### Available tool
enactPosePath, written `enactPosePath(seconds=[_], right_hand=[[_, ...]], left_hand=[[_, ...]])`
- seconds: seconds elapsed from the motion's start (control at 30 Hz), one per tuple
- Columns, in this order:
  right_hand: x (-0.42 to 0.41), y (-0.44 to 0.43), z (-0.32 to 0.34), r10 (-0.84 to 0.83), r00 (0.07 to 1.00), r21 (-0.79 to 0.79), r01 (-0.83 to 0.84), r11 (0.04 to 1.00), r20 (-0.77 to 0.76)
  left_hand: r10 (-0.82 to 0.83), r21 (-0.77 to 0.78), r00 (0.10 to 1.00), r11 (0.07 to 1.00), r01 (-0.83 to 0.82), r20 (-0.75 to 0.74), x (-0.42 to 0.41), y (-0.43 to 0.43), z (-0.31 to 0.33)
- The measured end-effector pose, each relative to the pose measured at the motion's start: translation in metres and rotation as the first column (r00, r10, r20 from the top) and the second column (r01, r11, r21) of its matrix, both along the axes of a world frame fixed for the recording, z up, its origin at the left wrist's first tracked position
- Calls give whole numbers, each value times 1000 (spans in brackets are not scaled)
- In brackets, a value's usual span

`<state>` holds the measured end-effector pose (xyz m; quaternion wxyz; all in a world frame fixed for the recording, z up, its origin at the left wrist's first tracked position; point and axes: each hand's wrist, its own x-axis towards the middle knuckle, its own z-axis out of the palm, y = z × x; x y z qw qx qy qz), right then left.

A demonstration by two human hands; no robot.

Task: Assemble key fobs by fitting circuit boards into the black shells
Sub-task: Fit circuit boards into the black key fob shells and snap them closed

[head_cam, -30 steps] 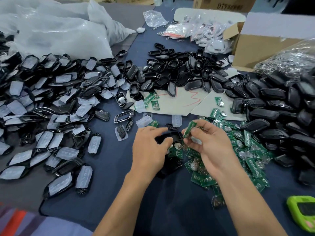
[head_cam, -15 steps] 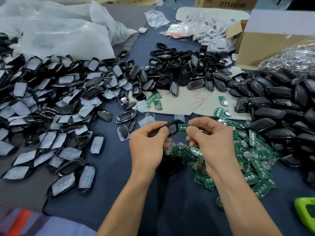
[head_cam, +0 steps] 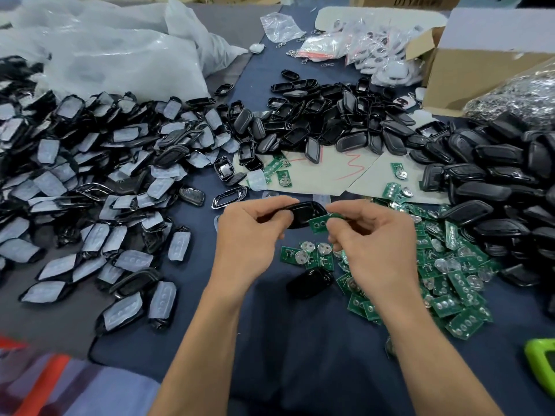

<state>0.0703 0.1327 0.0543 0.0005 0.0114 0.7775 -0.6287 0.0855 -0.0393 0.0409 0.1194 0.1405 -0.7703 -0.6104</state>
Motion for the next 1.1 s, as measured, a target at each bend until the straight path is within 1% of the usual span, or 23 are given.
enactPosePath(seconds=[0.1,0.17,0.2,0.27,0.3,0.33,0.37,0.4,0.43,0.47,0.5,0.57,0.63,0.67,0.7,0.73,0.83,0.87,0.97,1.0,1.1], right_hand=[[4,-1,-3,-24,1000,-58,24,998,1],[5,0,-4,-30,1000,-26,30,999,-9],[5,1,-5,-17,1000,27,17,999,-4],[4,5,-4,45,998,198,-51,979,37],[3,7,-3,86,993,237,-102,966,77],[3,9,-2,122,985,211,-146,966,122],[3,9,-1,148,975,118,-169,978,168],[3,9,-1,164,964,-14,-165,986,210],[4,7,-1,167,954,-159,-130,979,250],[5,6,-2,160,946,-284,-77,956,283],[6,4,-4,148,937,-382,-17,924,316],[8,1,-7,131,915,-494,82,865,380],[10,-2,-11,131,895,-555,145,819,427],[12,-3,-13,133,889,-569,159,807,437],[14,-4,-14,130,891,-563,156,811,434],[15,-4,-16,115,902,-531,138,836,416],[17,3,-19,4,958,-313,90,946,286],[16,6,-19,-28,972,-242,86,966,234],[10,13,-12,-21,991,-53,28,998,130],[7,14,-9,-10,993,-15,12,1000,116],[0,17,-2,33,995,24,-35,999,96]], left_hand=[[64,-228,998,971,-64,-12,-2,1,4],[47,-279,999,959,-44,1,0,1,7],[-8,-269,1000,963,13,20,1,1,7],[-132,-205,990,969,141,56,3,5,9],[-161,-140,986,976,166,47,5,7,9],[-162,-43,987,986,163,17,6,9,7],[-147,84,989,986,147,-12,6,10,5],[-138,221,990,965,141,-25,7,11,1],[-149,353,989,924,147,-22,8,12,-2],[-175,454,985,876,162,-15,8,14,-5],[-208,505,978,844,182,-5,9,17,-7],[-270,486,962,845,224,26,12,20,-9],[-310,448,949,858,253,58,15,23,-10],[-304,449,949,862,235,87,15,23,-11],[-277,454,954,869,197,115,15,24,-11],[-233,456,962,878,146,141,15,24,-10],[-59,434,977,900,-36,204,13,25,-8],[-34,410,977,910,-57,210,12,24,-8],[-44,336,976,941,-30,211,12,23,-11],[-46,310,977,950,-22,210,13,23,-12],[-71,247,977,969,20,201,13,22,-13]])
